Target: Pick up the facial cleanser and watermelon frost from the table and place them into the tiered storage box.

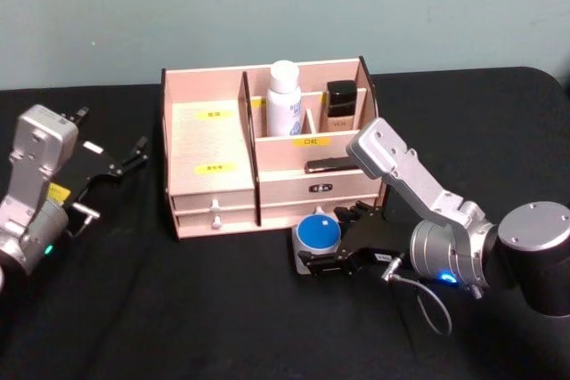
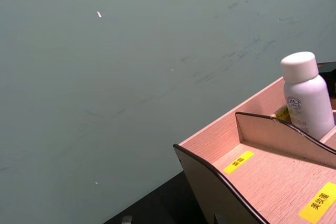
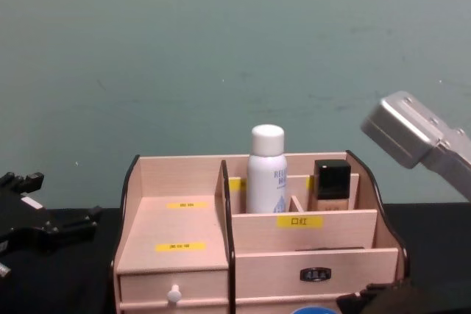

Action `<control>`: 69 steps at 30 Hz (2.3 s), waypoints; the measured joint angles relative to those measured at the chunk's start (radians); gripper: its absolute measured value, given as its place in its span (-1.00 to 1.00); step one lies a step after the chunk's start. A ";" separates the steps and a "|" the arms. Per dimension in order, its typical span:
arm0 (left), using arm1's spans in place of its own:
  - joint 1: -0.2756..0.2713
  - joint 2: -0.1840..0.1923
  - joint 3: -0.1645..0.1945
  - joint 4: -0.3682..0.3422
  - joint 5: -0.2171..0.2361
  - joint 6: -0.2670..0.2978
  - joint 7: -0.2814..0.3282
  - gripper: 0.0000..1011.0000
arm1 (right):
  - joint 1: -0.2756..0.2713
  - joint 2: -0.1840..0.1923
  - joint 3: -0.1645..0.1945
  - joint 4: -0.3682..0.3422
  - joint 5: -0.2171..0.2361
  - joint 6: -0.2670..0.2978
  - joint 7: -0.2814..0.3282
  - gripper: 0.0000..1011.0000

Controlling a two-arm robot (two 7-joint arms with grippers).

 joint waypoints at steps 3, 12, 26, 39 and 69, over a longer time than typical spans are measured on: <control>0.000 0.000 0.000 0.000 0.000 0.000 0.000 1.00 | 0.000 -0.004 0.001 0.004 -0.006 -0.001 0.003 0.98; 0.000 0.000 0.000 0.000 0.000 0.000 0.000 1.00 | 0.000 -0.012 0.003 0.011 -0.019 -0.004 0.008 0.98; 0.000 0.000 0.000 0.000 0.000 0.000 0.000 1.00 | 0.000 -0.011 0.003 0.010 -0.018 -0.004 0.008 0.87; 0.000 0.000 0.000 0.000 0.000 0.000 0.000 1.00 | 0.000 -0.010 0.003 0.010 -0.017 -0.003 0.007 0.41; 0.000 0.000 0.000 0.000 0.000 0.000 0.000 1.00 | 0.015 0.011 0.015 -0.064 0.004 -0.022 0.056 0.41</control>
